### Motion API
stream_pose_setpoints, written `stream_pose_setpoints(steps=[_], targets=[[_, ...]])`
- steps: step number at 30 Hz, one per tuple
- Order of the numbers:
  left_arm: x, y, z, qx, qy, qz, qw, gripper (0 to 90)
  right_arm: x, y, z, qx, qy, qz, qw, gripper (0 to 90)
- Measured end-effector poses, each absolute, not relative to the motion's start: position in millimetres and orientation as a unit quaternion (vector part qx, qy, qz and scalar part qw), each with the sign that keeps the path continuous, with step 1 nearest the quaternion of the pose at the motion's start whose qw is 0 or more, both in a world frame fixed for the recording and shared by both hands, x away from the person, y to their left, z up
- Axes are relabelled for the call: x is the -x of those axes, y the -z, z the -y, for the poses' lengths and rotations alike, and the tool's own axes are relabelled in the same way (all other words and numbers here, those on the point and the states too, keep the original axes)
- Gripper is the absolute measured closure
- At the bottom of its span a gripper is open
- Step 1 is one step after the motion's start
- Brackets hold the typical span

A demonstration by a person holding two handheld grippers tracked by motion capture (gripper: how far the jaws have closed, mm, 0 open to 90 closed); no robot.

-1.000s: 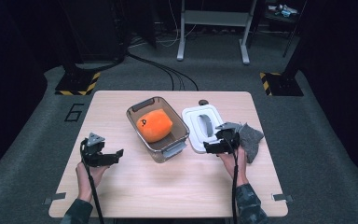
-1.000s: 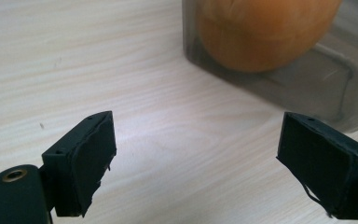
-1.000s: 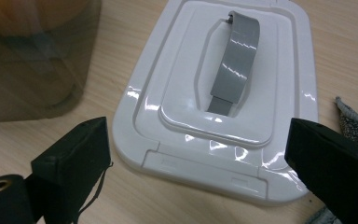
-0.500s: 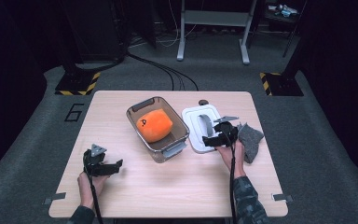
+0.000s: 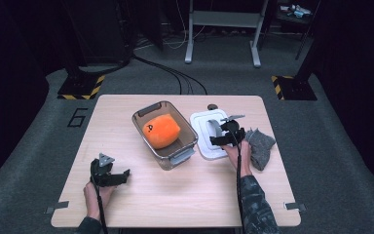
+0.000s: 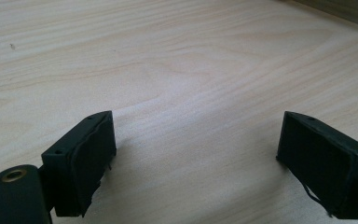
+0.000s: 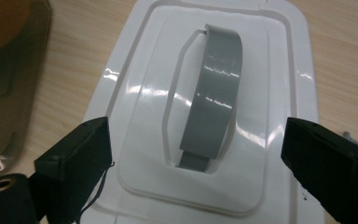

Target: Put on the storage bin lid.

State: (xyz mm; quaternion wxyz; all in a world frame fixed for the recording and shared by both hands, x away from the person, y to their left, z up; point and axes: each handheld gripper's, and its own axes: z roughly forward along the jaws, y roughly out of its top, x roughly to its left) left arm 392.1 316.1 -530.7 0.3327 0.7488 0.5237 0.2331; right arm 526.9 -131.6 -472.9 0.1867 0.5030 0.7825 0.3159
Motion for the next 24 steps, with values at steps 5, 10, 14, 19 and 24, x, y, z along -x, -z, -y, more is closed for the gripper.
stream_pose_setpoints(steps=[5,10,14,19,24], targets=[[-392,530,-316,-0.751,-0.231,-0.523,0.331,10.9,-538,477,130,-0.508,-0.317,-0.779,0.187,14.3],[-392,531,-316,-0.749,-0.237,-0.522,0.332,11.0,-548,481,126,-0.508,-0.314,-0.777,0.198,23.5],[-392,531,-315,-0.75,-0.237,-0.522,0.331,11.0,-551,486,123,-0.507,-0.308,-0.779,0.202,30.2],[-392,531,-315,-0.75,-0.236,-0.522,0.332,11.0,-560,485,123,-0.516,-0.312,-0.775,0.19,38.0],[-392,531,-315,-0.75,-0.238,-0.521,0.331,11.1,-565,483,120,-0.516,-0.308,-0.775,0.195,44.8]])
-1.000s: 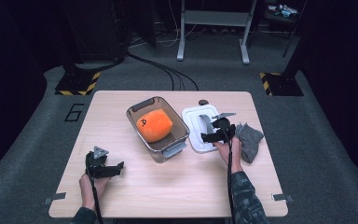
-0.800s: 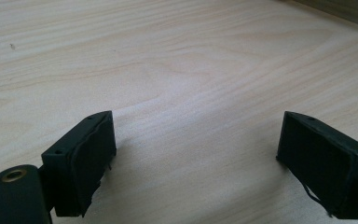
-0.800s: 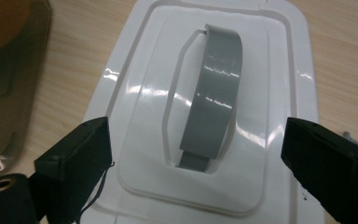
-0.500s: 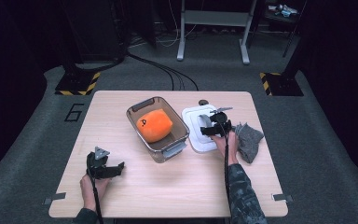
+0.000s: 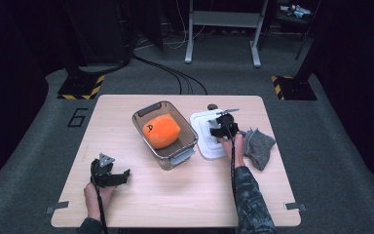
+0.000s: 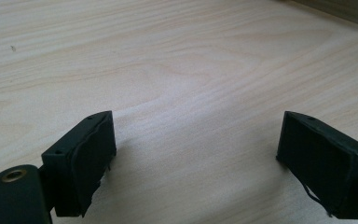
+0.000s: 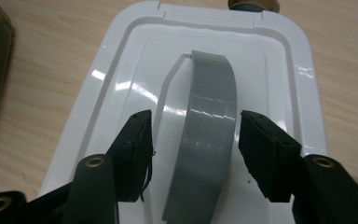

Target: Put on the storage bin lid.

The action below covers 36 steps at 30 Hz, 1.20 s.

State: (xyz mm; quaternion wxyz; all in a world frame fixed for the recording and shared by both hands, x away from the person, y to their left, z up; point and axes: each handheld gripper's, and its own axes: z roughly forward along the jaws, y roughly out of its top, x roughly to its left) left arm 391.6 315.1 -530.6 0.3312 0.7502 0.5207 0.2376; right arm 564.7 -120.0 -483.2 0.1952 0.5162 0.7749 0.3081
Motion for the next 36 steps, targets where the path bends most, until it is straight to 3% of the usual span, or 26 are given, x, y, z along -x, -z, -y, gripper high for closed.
stream_pose_setpoints(steps=[5,10,36], targets=[[-391,531,-315,-0.751,-0.238,-0.52,0.331,11.1,-568,483,118,-0.528,-0.309,-0.767,0.193,60.6],[-391,531,-314,-0.75,-0.239,-0.52,0.332,11.1,-570,483,120,-0.538,-0.319,-0.758,0.183,66.4],[-391,531,-313,-0.749,-0.245,-0.519,0.33,11.1,-565,451,119,-0.552,-0.348,-0.733,0.191,67.0]])
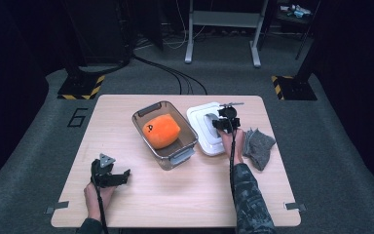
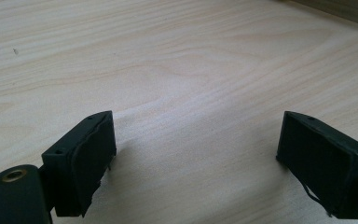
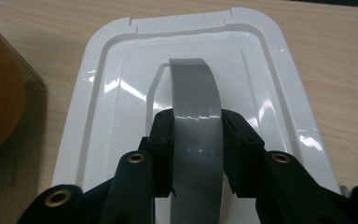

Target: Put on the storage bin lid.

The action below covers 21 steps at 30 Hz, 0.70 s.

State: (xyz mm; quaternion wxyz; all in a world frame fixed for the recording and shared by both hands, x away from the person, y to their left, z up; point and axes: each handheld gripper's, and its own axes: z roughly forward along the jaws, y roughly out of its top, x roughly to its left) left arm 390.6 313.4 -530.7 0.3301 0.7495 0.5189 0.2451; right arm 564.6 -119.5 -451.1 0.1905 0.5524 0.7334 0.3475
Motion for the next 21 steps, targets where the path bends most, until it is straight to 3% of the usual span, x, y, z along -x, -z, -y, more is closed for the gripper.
stream_pose_setpoints(steps=[21], targets=[[-390,530,-313,-0.751,-0.245,-0.518,0.328,11.1,-553,409,136,-0.547,-0.361,-0.724,0.214,67.0]])
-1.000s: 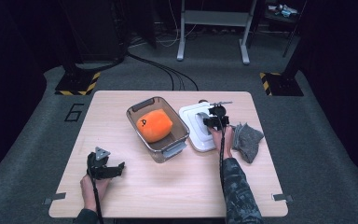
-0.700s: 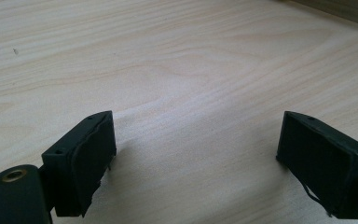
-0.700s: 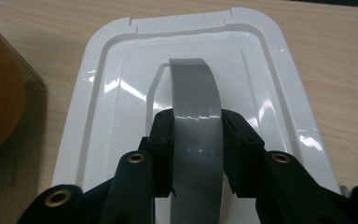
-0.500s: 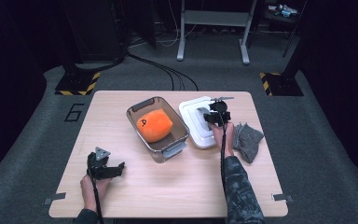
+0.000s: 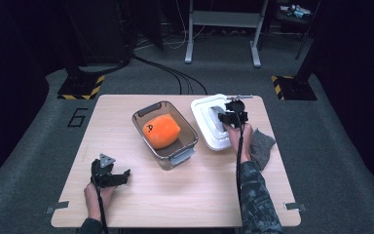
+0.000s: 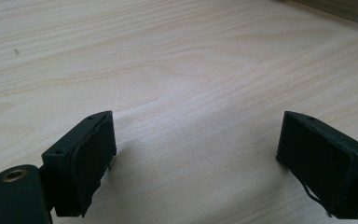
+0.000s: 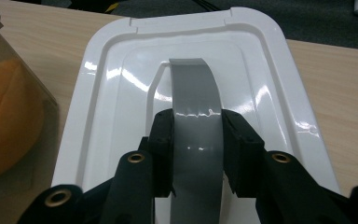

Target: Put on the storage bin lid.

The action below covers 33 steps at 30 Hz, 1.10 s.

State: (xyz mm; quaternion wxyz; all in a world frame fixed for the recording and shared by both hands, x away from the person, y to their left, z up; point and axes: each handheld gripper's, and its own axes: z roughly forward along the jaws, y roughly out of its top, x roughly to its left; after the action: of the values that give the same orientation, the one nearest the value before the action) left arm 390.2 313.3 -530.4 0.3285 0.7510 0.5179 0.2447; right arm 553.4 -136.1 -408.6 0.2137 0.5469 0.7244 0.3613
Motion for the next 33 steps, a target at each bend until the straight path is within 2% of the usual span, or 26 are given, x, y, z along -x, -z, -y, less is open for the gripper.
stream_pose_setpoints(steps=[20,33], targets=[[-390,531,-313,-0.749,-0.249,-0.518,0.329,11.1,-540,361,138,-0.527,-0.382,-0.725,0.225,66.9],[-390,531,-313,-0.749,-0.249,-0.518,0.329,11.1,-528,337,111,-0.498,-0.397,-0.74,0.215,66.9]])
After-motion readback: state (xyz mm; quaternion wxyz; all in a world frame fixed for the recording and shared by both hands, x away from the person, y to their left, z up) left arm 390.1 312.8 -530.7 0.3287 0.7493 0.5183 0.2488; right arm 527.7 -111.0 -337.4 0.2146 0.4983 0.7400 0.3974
